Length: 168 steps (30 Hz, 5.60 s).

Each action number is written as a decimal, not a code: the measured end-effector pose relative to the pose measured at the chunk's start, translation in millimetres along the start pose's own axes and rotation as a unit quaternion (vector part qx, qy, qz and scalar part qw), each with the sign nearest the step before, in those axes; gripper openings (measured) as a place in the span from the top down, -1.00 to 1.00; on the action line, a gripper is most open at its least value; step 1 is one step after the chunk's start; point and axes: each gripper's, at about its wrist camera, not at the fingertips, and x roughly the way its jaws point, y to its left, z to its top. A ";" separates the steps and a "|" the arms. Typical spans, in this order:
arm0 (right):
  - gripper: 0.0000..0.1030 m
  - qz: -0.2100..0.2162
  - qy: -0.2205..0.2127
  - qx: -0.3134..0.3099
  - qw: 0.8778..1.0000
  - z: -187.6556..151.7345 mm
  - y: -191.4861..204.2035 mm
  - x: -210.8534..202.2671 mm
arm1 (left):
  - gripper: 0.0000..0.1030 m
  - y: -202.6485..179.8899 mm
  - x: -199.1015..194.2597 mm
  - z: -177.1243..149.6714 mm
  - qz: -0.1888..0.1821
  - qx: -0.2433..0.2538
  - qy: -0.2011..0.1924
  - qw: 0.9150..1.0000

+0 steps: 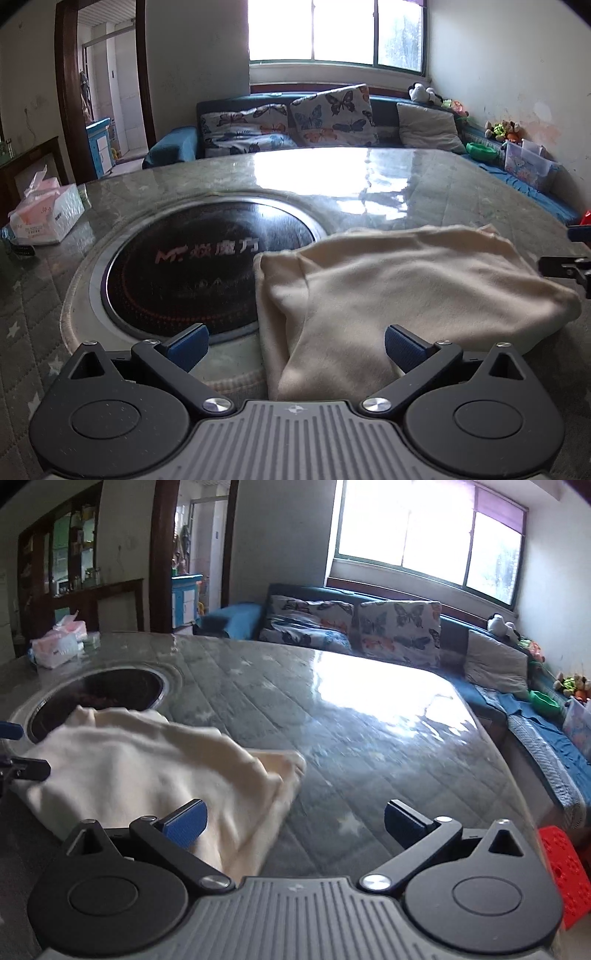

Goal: Fold clothes
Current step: 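Pat the folded sweatshirt flat with the right tool, then grasp the bundle edge with the right tool while the left tool grasps beside it, then lift the bundle with both tools and carry it across the table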

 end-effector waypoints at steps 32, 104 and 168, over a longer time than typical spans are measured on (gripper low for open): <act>-1.00 -0.001 0.004 -0.060 0.998 34.1 26.3 31.5 | -1.00 23.3 5.4 -0.5 0.011 -0.048 0.014 0.999; 0.79 0.288 -0.004 -0.122 0.950 37.5 150.6 -7.8 | 0.31 88.4 45.6 2.1 -0.182 -0.461 0.121 0.860; 0.80 0.022 -0.072 0.117 0.990 29.7 -81.2 -43.4 | 0.74 -52.0 30.4 89.5 -0.177 -0.200 0.049 0.962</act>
